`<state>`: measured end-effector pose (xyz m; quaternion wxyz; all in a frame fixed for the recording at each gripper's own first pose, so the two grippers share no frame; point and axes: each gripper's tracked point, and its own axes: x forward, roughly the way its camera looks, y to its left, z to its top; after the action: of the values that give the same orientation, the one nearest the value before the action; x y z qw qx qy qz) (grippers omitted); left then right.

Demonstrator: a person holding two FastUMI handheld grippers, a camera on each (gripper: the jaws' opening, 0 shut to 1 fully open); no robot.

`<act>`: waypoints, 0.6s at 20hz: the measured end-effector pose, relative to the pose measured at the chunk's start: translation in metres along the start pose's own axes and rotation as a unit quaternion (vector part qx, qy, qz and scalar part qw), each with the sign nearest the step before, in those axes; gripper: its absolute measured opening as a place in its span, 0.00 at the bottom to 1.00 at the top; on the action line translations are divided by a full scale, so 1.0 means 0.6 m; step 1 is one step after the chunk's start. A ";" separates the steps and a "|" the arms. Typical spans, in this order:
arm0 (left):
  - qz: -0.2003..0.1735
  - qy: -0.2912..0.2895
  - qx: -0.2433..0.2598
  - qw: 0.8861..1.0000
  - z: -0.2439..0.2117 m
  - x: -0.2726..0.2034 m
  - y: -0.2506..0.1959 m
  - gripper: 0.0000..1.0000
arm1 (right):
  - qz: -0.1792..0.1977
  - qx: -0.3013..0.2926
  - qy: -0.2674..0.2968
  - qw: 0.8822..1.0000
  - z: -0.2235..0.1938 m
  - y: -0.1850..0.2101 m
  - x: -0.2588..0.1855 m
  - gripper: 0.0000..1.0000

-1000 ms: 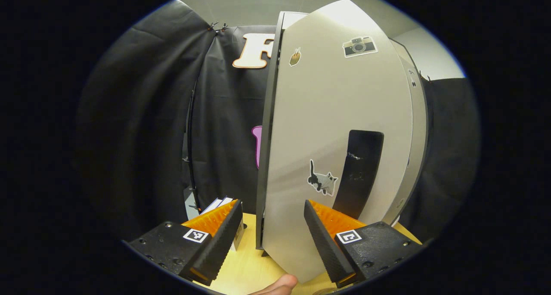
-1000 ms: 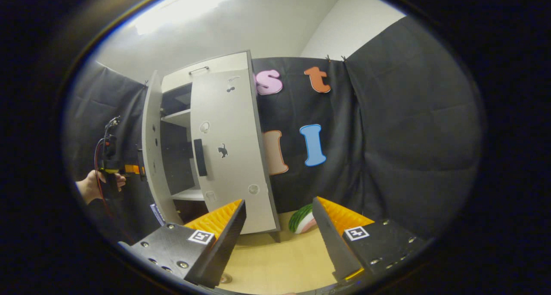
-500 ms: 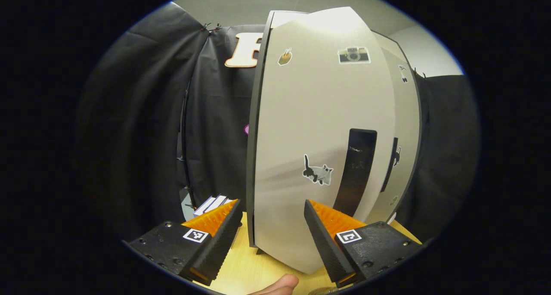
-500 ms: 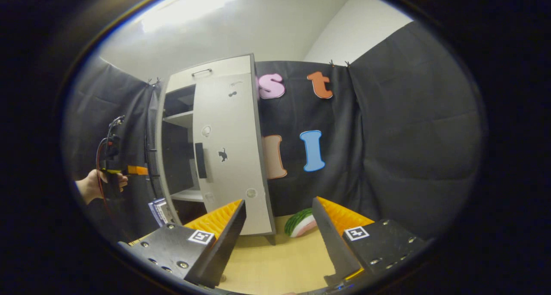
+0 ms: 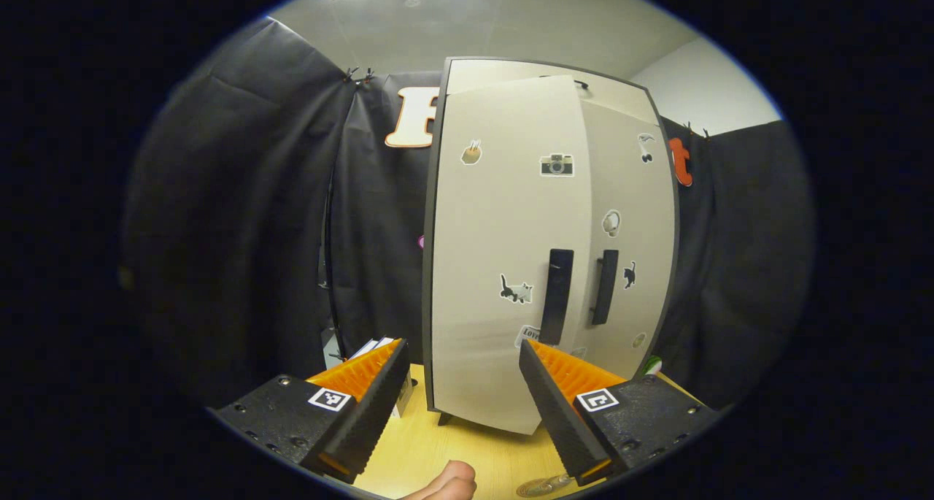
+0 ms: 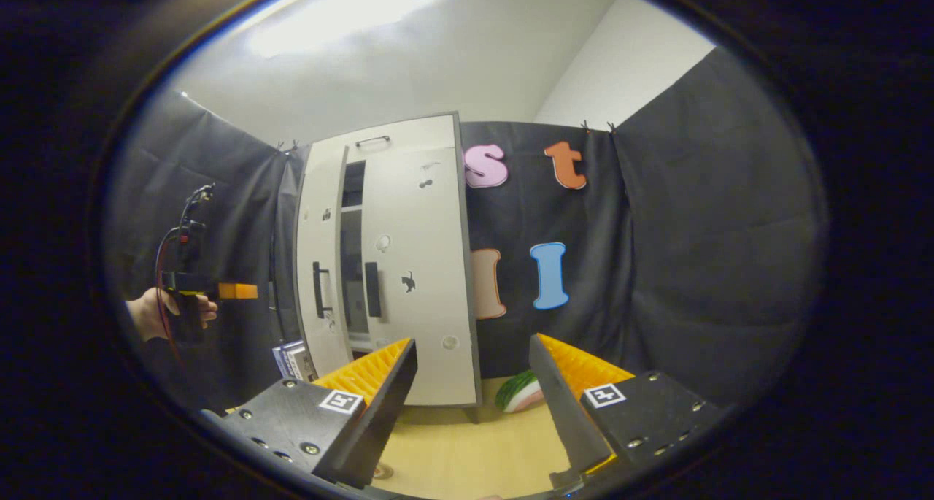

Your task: Grasp the bottle in the cabinet with the left hand and place it on the coaster, then close the right door with the right hand and the left door with the left hand.

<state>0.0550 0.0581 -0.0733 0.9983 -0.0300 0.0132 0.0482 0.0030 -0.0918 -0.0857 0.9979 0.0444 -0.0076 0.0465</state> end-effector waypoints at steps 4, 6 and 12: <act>-0.019 -0.005 -0.012 1.000 0.012 -0.037 -0.035 0.96 | 0.031 -0.021 -0.035 0.999 0.069 0.074 0.023 0.94; -0.025 0.005 -0.012 1.000 0.009 -0.049 -0.050 0.96 | 0.043 -0.035 -0.051 0.997 0.097 0.107 0.034 0.94; -0.044 -0.024 0.023 0.998 0.033 -0.063 -0.083 0.96 | 0.055 -0.012 -0.036 0.998 0.106 0.156 0.060 0.98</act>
<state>0.0227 0.0061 -0.0494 0.9999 -0.0066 -0.0105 0.0047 0.0294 -0.0012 -0.0136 0.9933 0.0341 -0.0469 0.0995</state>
